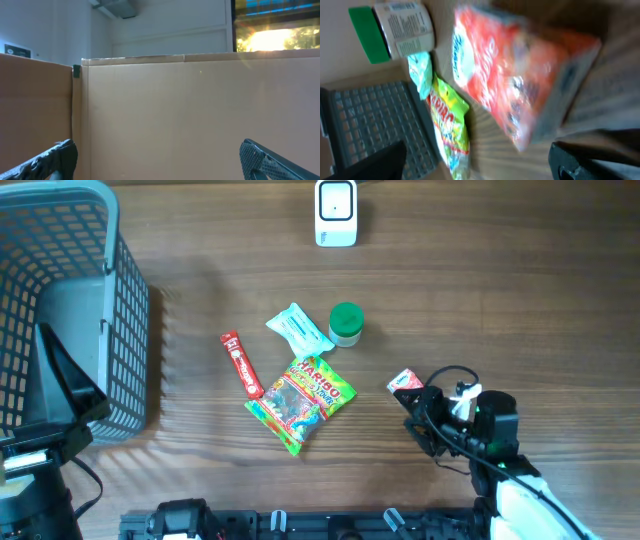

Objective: Scan the item barcode
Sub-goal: 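Grasp the red-white box on the table with the right gripper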

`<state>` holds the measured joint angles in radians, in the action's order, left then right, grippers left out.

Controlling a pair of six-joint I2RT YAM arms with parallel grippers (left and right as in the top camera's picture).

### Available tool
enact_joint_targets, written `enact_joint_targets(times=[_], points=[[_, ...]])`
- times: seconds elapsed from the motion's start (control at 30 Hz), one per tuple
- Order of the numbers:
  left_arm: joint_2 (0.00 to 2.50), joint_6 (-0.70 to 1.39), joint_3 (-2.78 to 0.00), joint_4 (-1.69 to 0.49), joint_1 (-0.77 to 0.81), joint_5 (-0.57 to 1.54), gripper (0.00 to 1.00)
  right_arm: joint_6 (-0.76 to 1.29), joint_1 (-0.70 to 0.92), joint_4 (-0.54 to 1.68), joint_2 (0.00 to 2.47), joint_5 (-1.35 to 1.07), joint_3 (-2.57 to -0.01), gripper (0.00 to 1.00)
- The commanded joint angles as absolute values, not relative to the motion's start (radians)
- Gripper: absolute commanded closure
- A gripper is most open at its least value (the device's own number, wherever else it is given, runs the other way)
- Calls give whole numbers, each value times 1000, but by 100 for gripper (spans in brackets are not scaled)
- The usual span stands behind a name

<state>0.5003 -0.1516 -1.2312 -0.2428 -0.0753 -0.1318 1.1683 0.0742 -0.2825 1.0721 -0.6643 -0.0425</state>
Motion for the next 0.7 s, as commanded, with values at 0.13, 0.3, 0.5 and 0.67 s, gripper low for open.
enact_joint_targets(times=[0.13, 0.3, 0.5, 0.67], points=[[505, -141, -1225, -244, -83, -120, 0, 1098, 74, -257, 1154, -324, -17, 48], [505, -141, -1225, -245, -83, -120, 0, 1039, 74, -244, 1154, -248, -19, 95], [505, -141, -1225, -248, -83, -120, 0, 728, 74, -234, 1151, -368, -140, 95], [505, -141, -1225, -249, -83, -120, 0, 441, 74, 14, 1103, -435, -395, 95]])
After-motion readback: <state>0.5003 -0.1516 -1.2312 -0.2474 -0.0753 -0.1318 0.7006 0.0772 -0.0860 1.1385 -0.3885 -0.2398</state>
